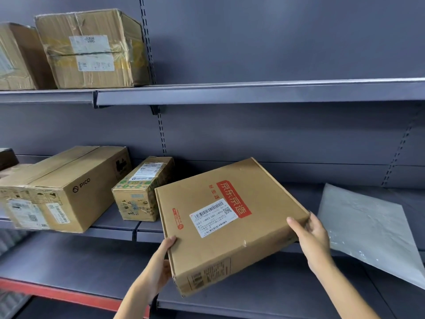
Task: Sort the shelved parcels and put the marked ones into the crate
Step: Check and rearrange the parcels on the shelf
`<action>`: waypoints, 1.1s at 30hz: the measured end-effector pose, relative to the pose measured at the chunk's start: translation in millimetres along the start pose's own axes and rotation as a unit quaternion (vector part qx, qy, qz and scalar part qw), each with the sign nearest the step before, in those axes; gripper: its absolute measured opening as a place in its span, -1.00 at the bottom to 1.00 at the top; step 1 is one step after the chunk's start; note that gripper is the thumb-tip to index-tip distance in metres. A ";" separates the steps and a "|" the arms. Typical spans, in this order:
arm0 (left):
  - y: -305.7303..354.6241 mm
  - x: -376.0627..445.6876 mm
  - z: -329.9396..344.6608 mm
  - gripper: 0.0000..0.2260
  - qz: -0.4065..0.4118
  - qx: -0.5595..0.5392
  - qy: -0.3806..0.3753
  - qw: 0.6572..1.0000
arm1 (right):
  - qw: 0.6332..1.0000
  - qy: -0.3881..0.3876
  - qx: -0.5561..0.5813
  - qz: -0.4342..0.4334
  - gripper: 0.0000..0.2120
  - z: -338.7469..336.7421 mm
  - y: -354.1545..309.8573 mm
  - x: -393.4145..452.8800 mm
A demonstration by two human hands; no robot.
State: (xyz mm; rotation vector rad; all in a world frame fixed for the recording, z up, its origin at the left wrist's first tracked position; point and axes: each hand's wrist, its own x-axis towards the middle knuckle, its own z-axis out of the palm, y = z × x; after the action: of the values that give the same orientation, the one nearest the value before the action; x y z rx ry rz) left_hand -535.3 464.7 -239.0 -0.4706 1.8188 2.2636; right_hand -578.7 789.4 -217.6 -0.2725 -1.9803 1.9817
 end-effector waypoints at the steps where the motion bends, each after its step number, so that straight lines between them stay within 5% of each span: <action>1: 3.7 0.9 1.9 -0.56 -0.001 -0.007 -0.001 1.000 | 1.000 0.002 -0.001 -0.004 -0.74 0.3 -0.3 -2.2; 14: 24.7 -2.5 21.9 -0.81 0.099 0.049 0.205 0.972 | 0.996 0.065 -0.052 -0.030 -0.77 -4.5 6.9 -32.8; 18: 45.2 -10.8 26.7 -0.89 0.170 0.040 0.172 0.970 | 0.992 0.109 -0.061 -0.033 -0.67 -12.7 7.5 -42.1; 22: 64.1 -15.9 27.7 -0.66 0.216 0.117 0.040 0.968 | 0.987 0.123 -0.090 -0.047 -0.64 -13.9 7.4 -42.9; 26: 69.4 -12.9 19.8 0.03 0.204 0.382 -0.006 0.901 | 0.986 0.108 -0.124 -0.039 -0.60 -12.9 4.5 -44.0; 30: 71.4 0.9 18.0 -0.08 0.274 0.514 0.054 0.811 | 0.957 0.063 -0.256 -0.121 -0.37 -6.1 -15.0 -39.3; 33: 70.5 17.2 15.7 -0.31 0.326 0.587 0.079 0.737 | 0.903 -0.041 -0.382 -0.189 -0.34 4.3 -28.9 -22.7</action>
State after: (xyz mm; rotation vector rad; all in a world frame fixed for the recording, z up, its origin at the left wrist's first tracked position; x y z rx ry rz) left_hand -577.8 463.6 -178.0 0.2800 3.3055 0.7647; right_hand -556.5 776.8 -190.8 0.0317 -2.5468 0.9307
